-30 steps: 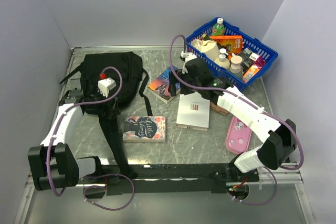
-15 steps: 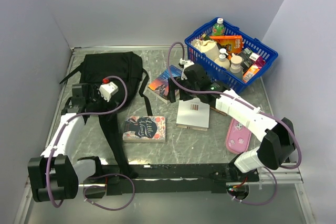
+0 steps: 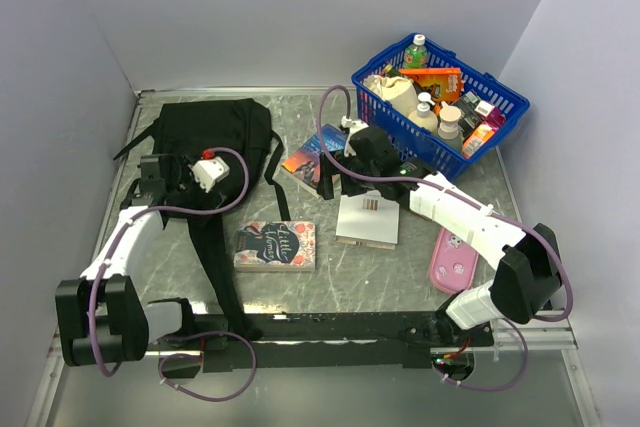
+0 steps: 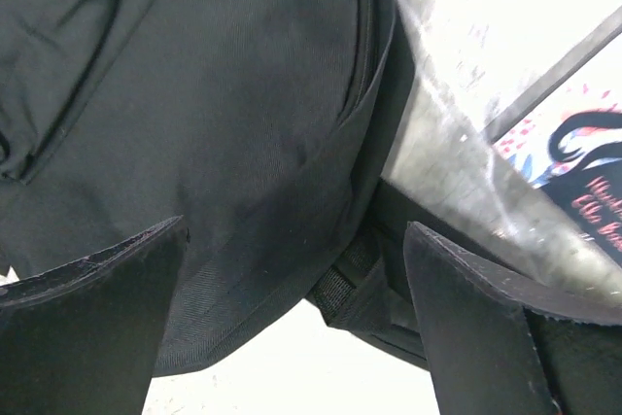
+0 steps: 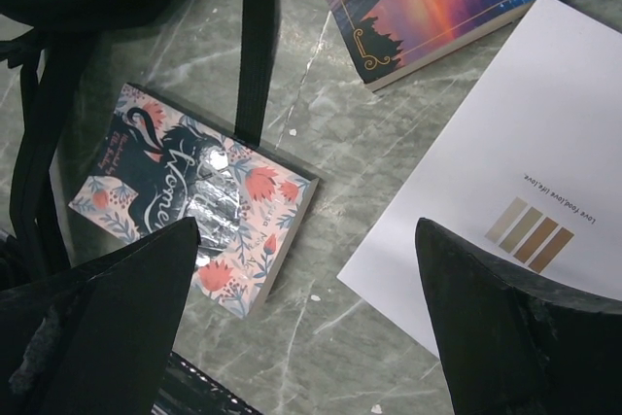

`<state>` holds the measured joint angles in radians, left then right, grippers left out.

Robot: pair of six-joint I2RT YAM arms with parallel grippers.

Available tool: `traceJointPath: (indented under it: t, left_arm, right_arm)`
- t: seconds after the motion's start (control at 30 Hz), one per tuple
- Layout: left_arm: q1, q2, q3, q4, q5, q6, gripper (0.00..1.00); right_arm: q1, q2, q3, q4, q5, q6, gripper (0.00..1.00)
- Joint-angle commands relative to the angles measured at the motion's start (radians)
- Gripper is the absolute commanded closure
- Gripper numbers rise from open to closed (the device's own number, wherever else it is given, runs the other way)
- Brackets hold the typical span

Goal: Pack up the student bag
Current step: Move the student bag to the center of the board.

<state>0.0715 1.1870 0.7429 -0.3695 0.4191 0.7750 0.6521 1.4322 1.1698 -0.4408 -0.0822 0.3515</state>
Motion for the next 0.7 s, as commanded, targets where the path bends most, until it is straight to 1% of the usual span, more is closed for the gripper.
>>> traceJointPath:
  t: [0.0,0.07,0.17,0.2,0.27,0.3,0.37,0.4,0.43,0.57,0.6,0.67]
  left_arm:
    - [-0.002,0.040,-0.014,0.066,-0.051,0.064,0.04]
    - [-0.001,0.081,-0.014,0.095,-0.080,0.056,0.06]
    - [-0.001,0.121,-0.002,0.145,-0.120,0.037,0.18]
    - [-0.002,0.129,0.009,0.153,-0.123,0.024,0.33]
    - [-0.001,0.141,0.021,0.147,-0.120,0.015,0.52]
    - [-0.002,0.141,0.032,0.146,-0.111,-0.005,0.66]
    - [-0.002,0.138,0.045,0.123,-0.099,-0.017,0.78]
    - [-0.001,0.137,0.062,0.113,-0.095,-0.038,0.91]
    - [-0.001,0.135,0.075,0.104,-0.085,-0.054,0.98]
    - [0.008,0.090,0.167,0.029,-0.017,-0.146,0.99]
    - [0.008,0.077,0.218,0.017,-0.002,-0.195,0.99]
    - [0.010,0.037,0.274,-0.003,0.036,-0.247,0.99]
  right_arm:
    - [0.000,-0.029,0.005,0.045,-0.016,0.009,0.00]
    - [-0.002,-0.033,0.005,0.050,-0.024,0.009,0.00]
    - [-0.002,-0.045,-0.004,0.065,-0.044,0.012,0.00]
    - [0.000,-0.049,-0.007,0.068,-0.047,0.014,0.00]
    - [-0.002,-0.061,-0.018,0.076,-0.059,0.017,0.00]
    - [0.000,-0.062,-0.021,0.077,-0.060,0.017,0.00]
    - [-0.002,-0.073,-0.024,0.073,-0.060,0.015,0.00]
    - [-0.002,-0.076,-0.027,0.071,-0.060,0.012,0.00]
    - [-0.002,-0.085,-0.030,0.073,-0.060,0.011,0.00]
    - [-0.002,-0.110,-0.035,0.068,-0.057,0.007,0.00]
    - [-0.002,-0.113,-0.039,0.067,-0.056,0.006,0.00]
    - [0.000,-0.128,-0.042,0.063,-0.053,0.006,0.00]
